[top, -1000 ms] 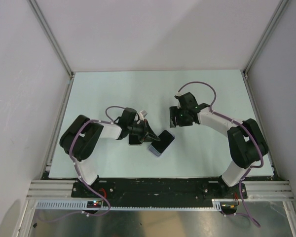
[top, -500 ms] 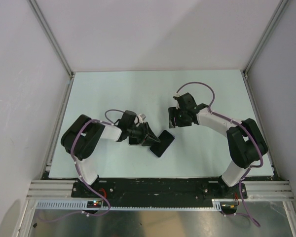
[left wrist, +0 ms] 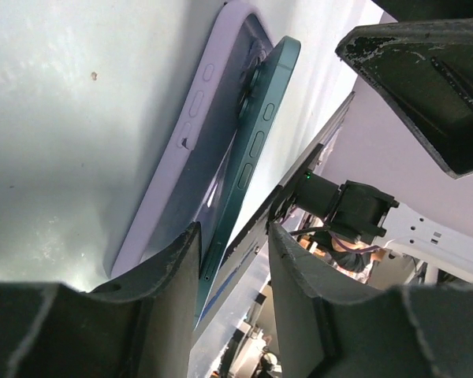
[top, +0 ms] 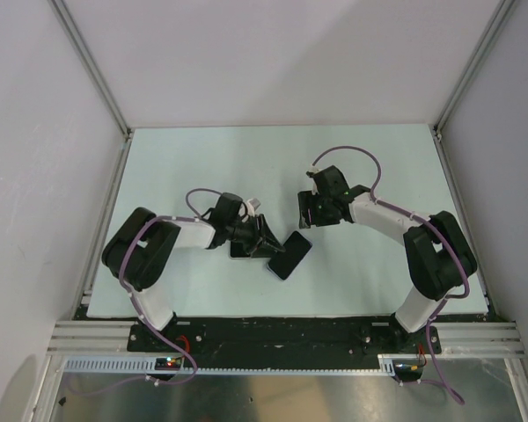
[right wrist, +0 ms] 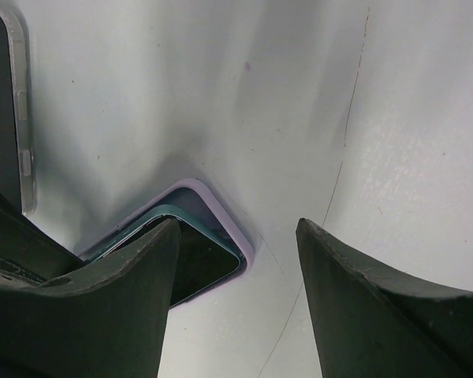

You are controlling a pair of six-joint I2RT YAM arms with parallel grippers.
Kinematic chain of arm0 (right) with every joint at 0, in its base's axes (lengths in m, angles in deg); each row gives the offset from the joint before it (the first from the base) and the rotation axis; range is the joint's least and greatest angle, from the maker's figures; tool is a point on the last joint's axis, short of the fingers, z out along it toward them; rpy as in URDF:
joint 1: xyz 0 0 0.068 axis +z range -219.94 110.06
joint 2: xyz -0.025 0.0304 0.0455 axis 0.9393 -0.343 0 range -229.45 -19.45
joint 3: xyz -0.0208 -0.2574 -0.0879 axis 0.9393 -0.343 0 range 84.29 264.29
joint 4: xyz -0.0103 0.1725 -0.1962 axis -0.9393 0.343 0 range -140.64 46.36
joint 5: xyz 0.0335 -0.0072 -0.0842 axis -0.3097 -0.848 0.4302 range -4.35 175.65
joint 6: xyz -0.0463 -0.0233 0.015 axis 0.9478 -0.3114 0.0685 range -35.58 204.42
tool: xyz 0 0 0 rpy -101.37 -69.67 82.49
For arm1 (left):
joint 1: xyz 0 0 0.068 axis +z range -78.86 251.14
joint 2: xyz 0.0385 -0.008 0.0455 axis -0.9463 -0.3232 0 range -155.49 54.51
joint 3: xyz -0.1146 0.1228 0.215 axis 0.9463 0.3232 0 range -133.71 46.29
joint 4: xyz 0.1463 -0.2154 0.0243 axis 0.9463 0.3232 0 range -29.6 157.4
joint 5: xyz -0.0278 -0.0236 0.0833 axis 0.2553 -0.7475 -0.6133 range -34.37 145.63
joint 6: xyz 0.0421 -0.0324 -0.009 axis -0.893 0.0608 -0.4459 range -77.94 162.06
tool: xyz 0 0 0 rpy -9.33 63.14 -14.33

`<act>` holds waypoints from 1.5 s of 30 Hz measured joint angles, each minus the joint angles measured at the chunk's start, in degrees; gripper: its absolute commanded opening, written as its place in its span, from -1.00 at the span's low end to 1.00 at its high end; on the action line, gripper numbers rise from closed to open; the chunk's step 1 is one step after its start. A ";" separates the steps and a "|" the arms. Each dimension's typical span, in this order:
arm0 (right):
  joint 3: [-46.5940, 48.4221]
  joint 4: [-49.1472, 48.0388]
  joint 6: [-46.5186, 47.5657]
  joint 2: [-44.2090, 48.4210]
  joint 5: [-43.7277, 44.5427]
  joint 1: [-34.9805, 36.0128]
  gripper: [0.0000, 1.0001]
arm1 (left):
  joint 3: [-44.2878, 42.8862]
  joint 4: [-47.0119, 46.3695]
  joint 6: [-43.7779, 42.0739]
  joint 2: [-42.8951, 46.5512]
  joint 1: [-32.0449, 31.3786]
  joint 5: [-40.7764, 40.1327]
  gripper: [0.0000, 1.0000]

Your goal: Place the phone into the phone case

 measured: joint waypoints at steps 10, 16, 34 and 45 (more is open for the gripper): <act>0.00 -0.02 -0.02 0.00 0.00 0.13 0.31 | -4.24 7.26 -6.27 -0.02 -0.02 -0.90 -0.37; 0.00 -0.02 -0.02 0.00 0.02 0.22 0.31 | -5.79 11.32 -9.86 -0.02 -0.61 -3.06 -0.65; 0.00 -0.07 -0.24 0.00 1.36 1.40 0.30 | -6.38 16.00 -18.21 3.76 -3.54 -13.00 -0.54; -0.17 -0.02 -0.70 0.04 2.78 2.14 0.30 | -5.97 19.82 -22.14 9.99 -4.07 -23.06 -0.05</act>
